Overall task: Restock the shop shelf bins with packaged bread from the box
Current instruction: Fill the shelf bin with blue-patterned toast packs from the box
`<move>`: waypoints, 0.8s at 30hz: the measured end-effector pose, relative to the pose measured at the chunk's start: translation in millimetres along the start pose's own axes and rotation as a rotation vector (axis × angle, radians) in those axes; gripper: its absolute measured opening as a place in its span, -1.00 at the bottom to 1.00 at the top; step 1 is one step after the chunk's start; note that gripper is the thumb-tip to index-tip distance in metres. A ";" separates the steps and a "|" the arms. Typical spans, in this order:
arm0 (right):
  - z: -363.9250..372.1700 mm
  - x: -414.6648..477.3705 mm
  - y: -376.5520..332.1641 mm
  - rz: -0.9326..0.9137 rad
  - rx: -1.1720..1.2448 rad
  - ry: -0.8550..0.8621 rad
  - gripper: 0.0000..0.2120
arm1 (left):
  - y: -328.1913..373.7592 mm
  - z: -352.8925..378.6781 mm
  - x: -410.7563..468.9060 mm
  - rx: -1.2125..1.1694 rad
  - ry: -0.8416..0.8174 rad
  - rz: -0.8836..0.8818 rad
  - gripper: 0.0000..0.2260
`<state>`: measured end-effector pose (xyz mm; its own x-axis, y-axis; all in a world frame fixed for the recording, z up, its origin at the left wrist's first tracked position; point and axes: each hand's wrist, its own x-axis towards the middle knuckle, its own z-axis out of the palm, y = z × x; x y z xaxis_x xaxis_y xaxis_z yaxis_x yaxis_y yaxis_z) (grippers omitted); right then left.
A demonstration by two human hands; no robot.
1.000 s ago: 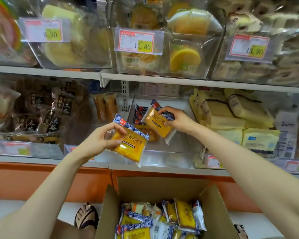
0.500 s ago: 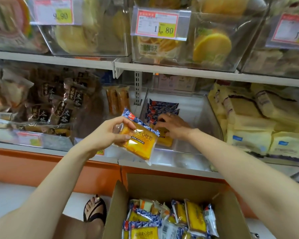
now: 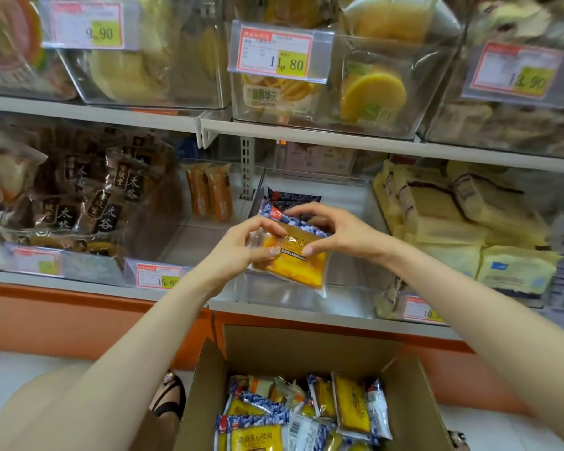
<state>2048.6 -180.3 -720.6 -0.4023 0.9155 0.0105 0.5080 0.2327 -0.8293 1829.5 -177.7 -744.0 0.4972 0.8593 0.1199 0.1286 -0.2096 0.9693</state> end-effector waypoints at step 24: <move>40.2 33.9 74.5 0.181 -0.354 0.227 -0.56 | -32.6 30.0 35.1 0.703 -0.303 -0.130 -0.72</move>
<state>2042.2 -145.1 -804.4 -0.1261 0.9913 0.0375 0.7998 0.1240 -0.5873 1868.5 -154.6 -777.8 0.6405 0.7536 -0.1480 0.6661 -0.4493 0.5953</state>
